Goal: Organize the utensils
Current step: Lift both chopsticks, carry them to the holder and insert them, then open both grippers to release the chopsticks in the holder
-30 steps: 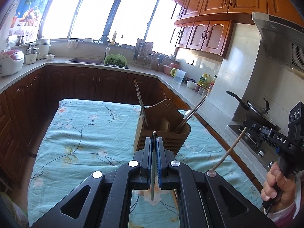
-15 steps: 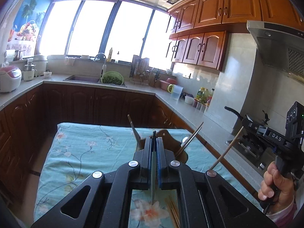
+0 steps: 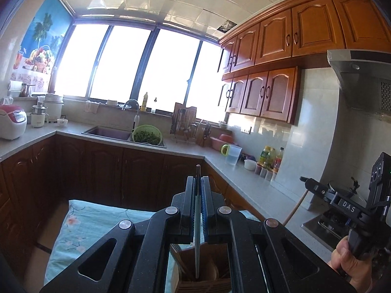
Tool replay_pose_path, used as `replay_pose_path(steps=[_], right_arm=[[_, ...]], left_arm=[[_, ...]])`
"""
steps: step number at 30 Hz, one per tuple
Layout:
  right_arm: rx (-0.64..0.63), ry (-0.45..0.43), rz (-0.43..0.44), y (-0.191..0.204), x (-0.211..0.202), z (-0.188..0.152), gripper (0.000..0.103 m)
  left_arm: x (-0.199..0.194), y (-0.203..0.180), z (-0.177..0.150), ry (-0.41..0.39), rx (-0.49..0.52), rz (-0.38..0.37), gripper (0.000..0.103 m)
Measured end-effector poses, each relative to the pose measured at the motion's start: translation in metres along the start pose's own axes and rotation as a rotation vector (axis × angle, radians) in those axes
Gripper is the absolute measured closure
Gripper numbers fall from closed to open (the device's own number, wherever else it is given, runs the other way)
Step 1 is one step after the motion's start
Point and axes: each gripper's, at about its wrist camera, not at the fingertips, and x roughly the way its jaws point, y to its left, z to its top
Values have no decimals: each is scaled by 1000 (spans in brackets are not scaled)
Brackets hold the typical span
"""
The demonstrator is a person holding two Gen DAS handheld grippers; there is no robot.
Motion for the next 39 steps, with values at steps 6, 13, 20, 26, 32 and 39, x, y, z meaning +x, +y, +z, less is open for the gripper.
replay_pose_path(steps=[6, 13, 20, 26, 32, 39], right_arm=[[15, 62, -25, -12, 22, -34, 99], [51, 139, -47, -27, 36, -67, 99], [48, 175, -57, -28, 42, -75, 98], [48, 184, -68, -29, 44, -73, 98], [70, 199, -70, -32, 46, -74, 93], [110, 148, -30, -34, 25, -64, 27]], left_arm=[[35, 5, -45, 49, -15, 26, 100], [69, 17, -77, 135, -54, 45, 100], [80, 21, -73, 184, -45, 41, 100], [80, 25, -65, 186, -51, 38, 100], [78, 24, -68, 191, -45, 45, 100], [49, 20, -64, 176, -69, 35, 57]])
